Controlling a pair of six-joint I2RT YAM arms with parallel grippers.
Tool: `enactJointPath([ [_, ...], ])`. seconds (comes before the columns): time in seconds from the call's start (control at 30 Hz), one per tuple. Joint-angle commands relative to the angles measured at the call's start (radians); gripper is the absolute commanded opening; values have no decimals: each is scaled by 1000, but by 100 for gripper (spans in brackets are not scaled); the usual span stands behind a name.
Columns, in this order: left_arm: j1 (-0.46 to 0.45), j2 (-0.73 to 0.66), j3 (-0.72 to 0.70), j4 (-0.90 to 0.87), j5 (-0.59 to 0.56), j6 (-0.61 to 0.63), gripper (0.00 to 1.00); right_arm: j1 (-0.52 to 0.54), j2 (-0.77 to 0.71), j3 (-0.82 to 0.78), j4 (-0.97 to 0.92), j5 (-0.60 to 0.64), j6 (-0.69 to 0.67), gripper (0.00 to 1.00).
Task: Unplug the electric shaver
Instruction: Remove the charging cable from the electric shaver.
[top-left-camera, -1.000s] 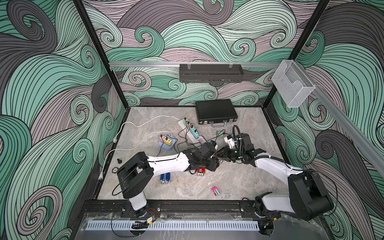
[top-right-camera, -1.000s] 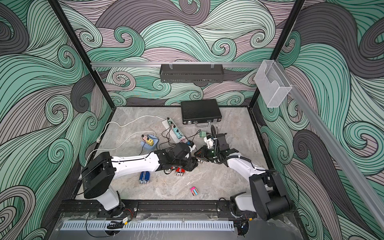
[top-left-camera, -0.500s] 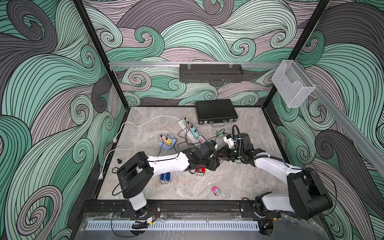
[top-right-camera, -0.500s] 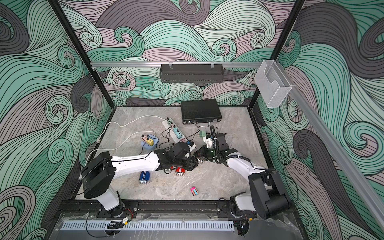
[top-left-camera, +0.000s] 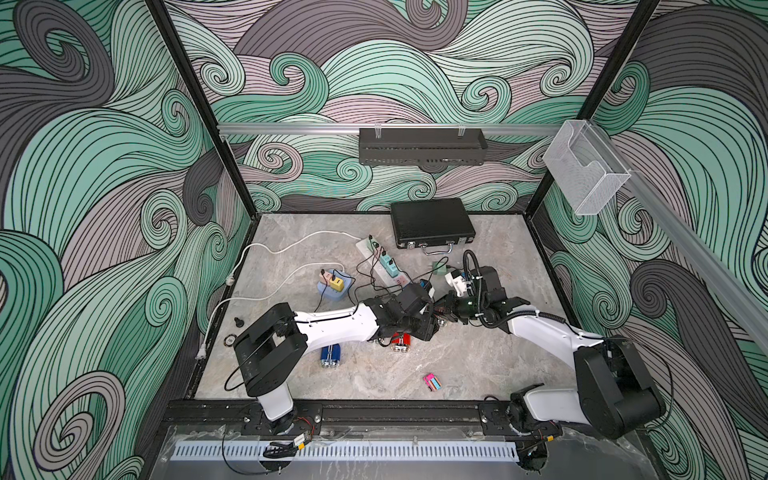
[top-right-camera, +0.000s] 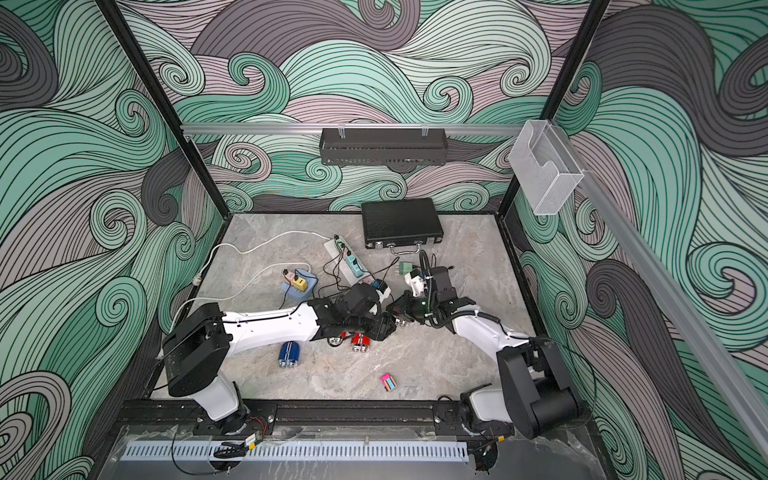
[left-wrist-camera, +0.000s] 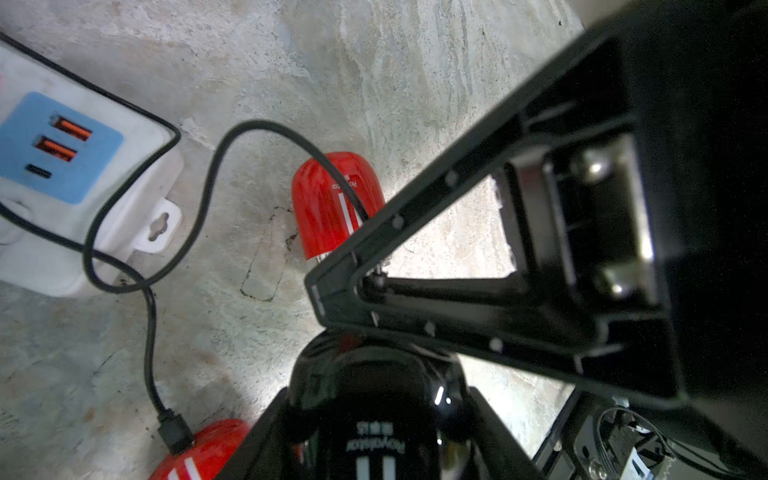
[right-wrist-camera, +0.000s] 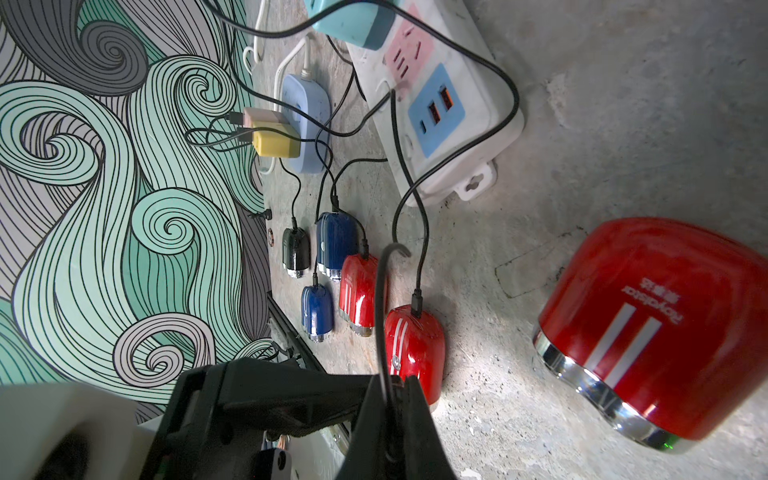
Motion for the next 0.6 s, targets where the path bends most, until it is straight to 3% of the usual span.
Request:
enactJointPath([
  [0.0, 11, 2, 32, 13, 1, -8, 24, 9, -13, 30, -26, -5, -10, 7],
  [0.57, 8, -5, 22, -20, -24, -18, 24, -40, 30, 127, -67, 9, -29, 6],
])
